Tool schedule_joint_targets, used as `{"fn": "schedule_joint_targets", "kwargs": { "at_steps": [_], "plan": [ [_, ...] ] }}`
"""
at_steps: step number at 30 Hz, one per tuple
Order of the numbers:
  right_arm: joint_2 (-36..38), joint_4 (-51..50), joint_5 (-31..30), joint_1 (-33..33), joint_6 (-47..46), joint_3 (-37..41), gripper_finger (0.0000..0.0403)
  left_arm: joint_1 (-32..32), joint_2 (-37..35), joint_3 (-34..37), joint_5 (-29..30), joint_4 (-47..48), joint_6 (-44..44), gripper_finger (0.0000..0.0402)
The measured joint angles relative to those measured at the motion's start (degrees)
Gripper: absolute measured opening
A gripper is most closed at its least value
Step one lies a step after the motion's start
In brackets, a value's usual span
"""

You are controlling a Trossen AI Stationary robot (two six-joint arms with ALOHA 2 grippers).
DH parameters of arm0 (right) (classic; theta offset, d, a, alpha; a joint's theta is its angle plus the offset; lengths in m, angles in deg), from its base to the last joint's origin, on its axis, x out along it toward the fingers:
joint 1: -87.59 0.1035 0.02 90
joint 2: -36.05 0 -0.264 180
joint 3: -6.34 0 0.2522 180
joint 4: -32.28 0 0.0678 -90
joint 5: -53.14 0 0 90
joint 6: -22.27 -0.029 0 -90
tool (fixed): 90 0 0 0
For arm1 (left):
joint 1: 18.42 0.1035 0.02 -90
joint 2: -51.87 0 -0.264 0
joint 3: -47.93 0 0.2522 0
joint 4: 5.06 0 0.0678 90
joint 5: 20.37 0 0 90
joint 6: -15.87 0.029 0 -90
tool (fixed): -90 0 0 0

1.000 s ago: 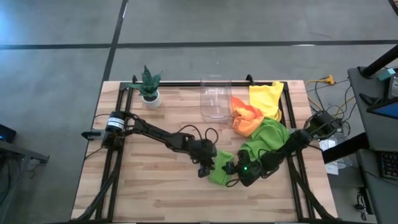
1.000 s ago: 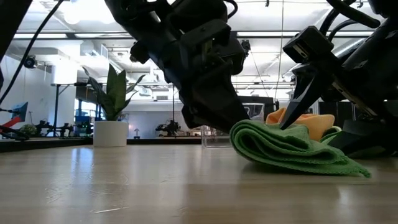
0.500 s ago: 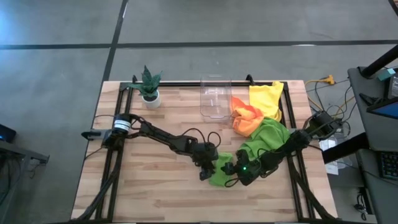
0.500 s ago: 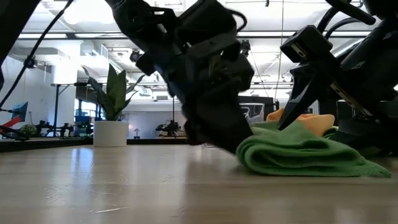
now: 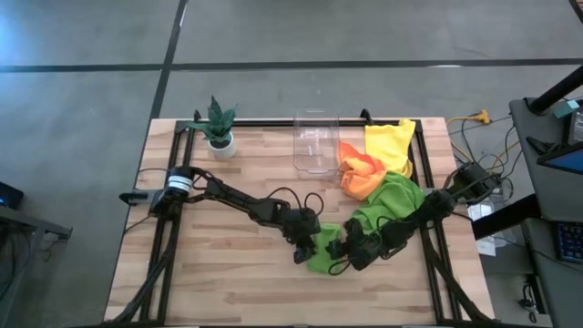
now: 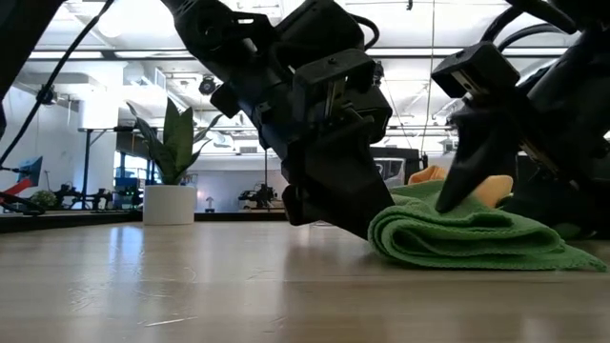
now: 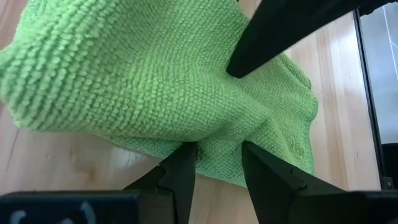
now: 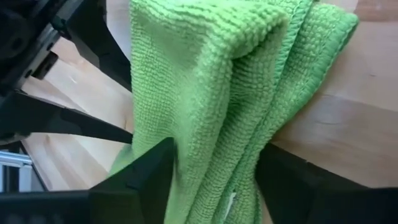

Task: Fold microfiber towels
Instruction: Put the folded top green towel into the transparent bin

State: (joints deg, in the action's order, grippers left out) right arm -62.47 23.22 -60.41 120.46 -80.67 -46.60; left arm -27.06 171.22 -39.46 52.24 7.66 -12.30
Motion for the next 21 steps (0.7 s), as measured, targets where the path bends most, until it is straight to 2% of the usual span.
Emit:
{"fn": "schedule_joint_targets", "kwargs": {
  "at_steps": [13,17,21],
  "plan": [
    [-0.20,-0.02,1.18,0.10,2.93,0.11,0.0027,0.32,-0.17,-0.07,0.17,1.06,0.06,0.0118],
    [0.29,-0.06,1.18,0.12,4.02,0.11,0.0015,1.19,-2.27,-0.07,0.82,6.74,1.61,0.0118],
    [1.82,0.03,0.88,0.12,6.16,0.11,0.0015,1.70,-4.95,-0.04,4.35,10.92,3.92,0.0118]
  ]
}}
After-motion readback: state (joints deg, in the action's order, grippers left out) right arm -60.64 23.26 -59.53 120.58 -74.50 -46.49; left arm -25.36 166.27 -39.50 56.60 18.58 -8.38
